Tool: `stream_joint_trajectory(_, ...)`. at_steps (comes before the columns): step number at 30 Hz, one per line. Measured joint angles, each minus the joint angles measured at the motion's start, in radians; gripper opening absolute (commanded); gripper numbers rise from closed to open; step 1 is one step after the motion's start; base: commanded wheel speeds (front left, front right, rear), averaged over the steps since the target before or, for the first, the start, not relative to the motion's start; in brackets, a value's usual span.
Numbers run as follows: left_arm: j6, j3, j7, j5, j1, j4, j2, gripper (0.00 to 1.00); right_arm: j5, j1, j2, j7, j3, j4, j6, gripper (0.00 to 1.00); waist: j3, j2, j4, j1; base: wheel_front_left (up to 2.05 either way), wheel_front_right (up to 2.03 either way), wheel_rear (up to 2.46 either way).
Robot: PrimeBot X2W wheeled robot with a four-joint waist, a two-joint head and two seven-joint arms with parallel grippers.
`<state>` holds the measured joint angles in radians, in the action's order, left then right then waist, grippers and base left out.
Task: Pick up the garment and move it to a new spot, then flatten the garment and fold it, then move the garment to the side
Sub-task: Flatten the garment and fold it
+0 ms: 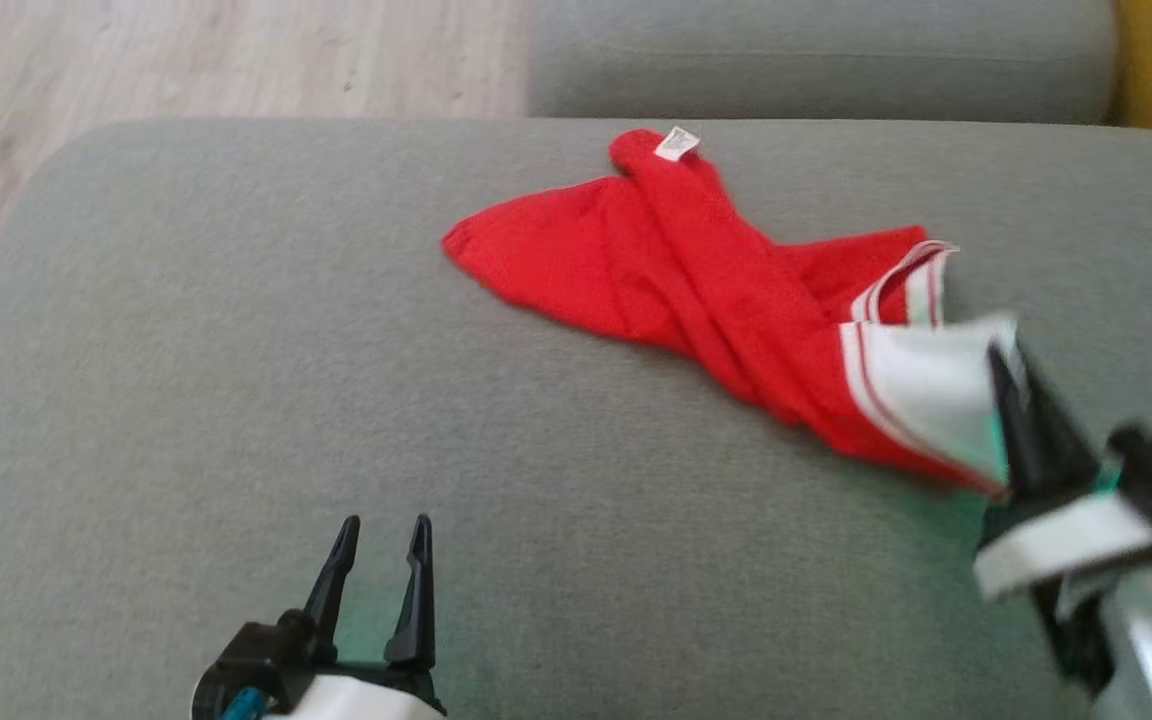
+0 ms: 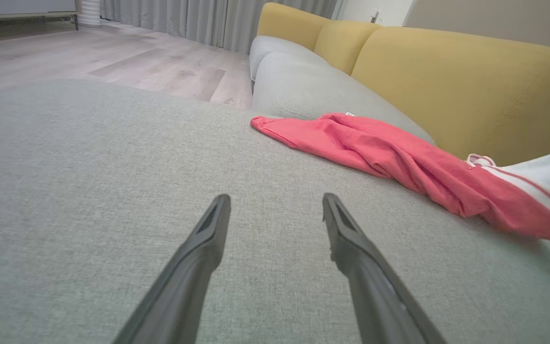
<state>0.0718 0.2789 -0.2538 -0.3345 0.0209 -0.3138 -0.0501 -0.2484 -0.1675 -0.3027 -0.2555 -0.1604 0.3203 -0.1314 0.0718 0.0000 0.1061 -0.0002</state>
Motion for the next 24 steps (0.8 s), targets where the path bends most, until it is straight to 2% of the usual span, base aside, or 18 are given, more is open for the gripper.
stream_joint_trajectory(5, 0.0, -0.015, 0.0, 0.0, 0.005, -0.006, 0.0, 1.0, -0.007, 0.141, 0.067, 0.0, 0.016, 0.02, 0.0, 0.0, -0.024, 0.0, -0.033, 0.0001, 0.0, 0.0, 0.0)
stream_joint_trajectory(6, 0.0, -0.016, 0.0, 0.0, 0.006, -0.007, 0.0, 1.0, -0.003, 0.157, 0.075, 0.0, 0.019, 0.035, 0.0, 0.03, -0.027, 0.0, -0.035, 0.0001, 0.0, 0.0, 0.0)
stream_joint_trajectory(7, 0.0, -0.016, 0.0, 0.0, 0.007, -0.008, 0.0, 1.0, 0.003, 0.172, 0.081, 0.0, 0.024, 0.05, 0.0, 0.15, -0.029, 0.0, -0.038, 0.0001, 0.0, 0.0, 0.0)
stream_joint_trajectory(8, 0.0, -0.016, 0.0, 0.0, 0.009, -0.009, 0.0, 1.0, 0.006, 0.186, 0.088, 0.0, 0.031, 0.06, 0.0, 0.35, -0.031, 0.0, -0.04, 0.0001, 0.0, 0.0, 0.0)
stream_joint_trajectory(9, 0.0, -0.017, 0.0, 0.0, 0.01, -0.011, 0.0, 1.0, 0.011, 0.198, 0.096, 0.0, 0.039, 0.071, 0.0, 0.98, -0.032, 0.0, -0.042, 0.0001, 0.0, 0.0, 0.0)
stream_joint_trajectory(14, 0.0, -0.021, 0.0, 0.0, 0.012, -0.016, 0.0, 1.0, 0.021, 0.21, 0.112, 0.0, 0.036, 0.089, 0.0, 1.0, -0.027, 0.0, -0.052, 0.0002, 0.0, 0.0, 0.0)
stream_joint_trajectory(20, 0.0, -0.019, 0.0, 0.0, 0.012, -0.021, 0.0, 1.0, 0.015, 0.209, 0.115, 0.0, -0.029, 0.029, 0.0, 1.0, -0.022, 0.0, -0.053, 0.0002, 0.0, 0.0, 0.0)
stream_joint_trajectory(24, 0.0, -0.014, 0.0, 0.0, 0.011, -0.021, 0.0, 1.0, -0.011, 0.194, 0.117, 0.0, -0.038, 0.012, 0.0, 1.0, -0.015, 0.0, -0.045, 0.0002, 0.0, 0.0, 0.0)
